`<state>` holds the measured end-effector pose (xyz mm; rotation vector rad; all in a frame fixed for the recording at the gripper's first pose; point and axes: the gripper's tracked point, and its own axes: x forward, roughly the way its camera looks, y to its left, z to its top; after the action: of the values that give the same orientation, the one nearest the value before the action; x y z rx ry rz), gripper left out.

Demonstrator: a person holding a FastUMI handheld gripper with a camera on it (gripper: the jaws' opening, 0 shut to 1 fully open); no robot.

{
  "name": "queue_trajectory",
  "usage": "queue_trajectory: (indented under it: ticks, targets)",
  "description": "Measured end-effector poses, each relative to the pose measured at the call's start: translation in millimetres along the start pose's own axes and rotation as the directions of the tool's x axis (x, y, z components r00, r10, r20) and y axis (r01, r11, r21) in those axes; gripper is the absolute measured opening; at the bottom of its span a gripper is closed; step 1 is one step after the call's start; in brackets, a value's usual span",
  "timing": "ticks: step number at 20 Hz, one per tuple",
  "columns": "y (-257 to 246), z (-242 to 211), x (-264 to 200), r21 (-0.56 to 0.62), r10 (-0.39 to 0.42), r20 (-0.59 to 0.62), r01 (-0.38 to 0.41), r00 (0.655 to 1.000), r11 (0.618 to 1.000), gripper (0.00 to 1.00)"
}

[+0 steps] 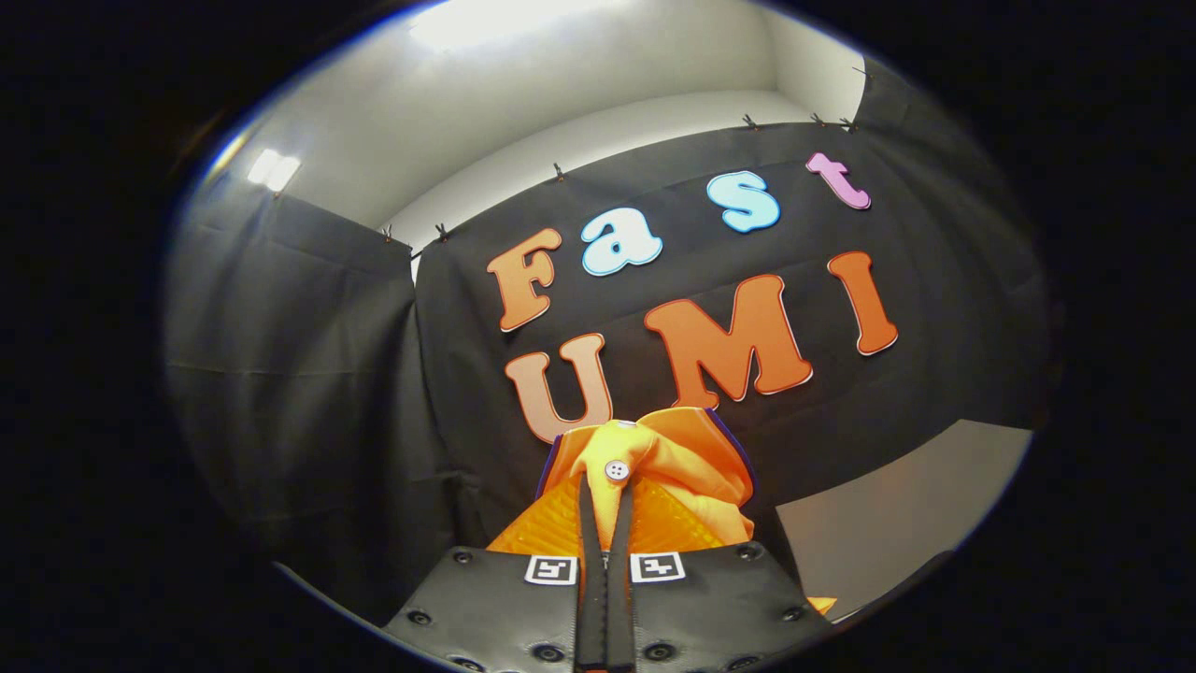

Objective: Put the clothes into the washing machine and then close the washing machine lid.

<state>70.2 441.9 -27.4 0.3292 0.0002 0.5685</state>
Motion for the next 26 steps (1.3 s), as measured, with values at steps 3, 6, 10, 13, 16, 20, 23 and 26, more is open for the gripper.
queue_trajectory:
  ticks: [3, 6, 10, 13, 16, 20, 23, 26]
  targets:
    - [21, -31, 23, 0.001, -0.015, -0.027, 0.015, 1.0, 1.0, 0.07]
    - [32, -63, 43, -0.018, -0.044, -0.055, 0.043, 0.998, 0.999, 0.07]
    - [27, -118, 69, -0.022, -0.11, -0.107, 0.108, 0.988, 0.994, 0.07]
    - [16, -168, 93, -0.028, -0.146, -0.151, 0.144, 0.978, 0.989, 0.07]
    - [4, -222, 110, -0.044, -0.181, -0.196, 0.176, 0.964, 0.983, 0.07]
    - [-6, -297, 123, -0.06, -0.215, -0.3, 0.207, 0.929, 0.977, 0.07]
    - [-16, -351, 126, -0.045, -0.234, -0.396, 0.235, 0.888, 0.971, 0.07]
    - [-28, -395, 126, -0.044, -0.254, -0.477, 0.266, 0.841, 0.963, 0.07]
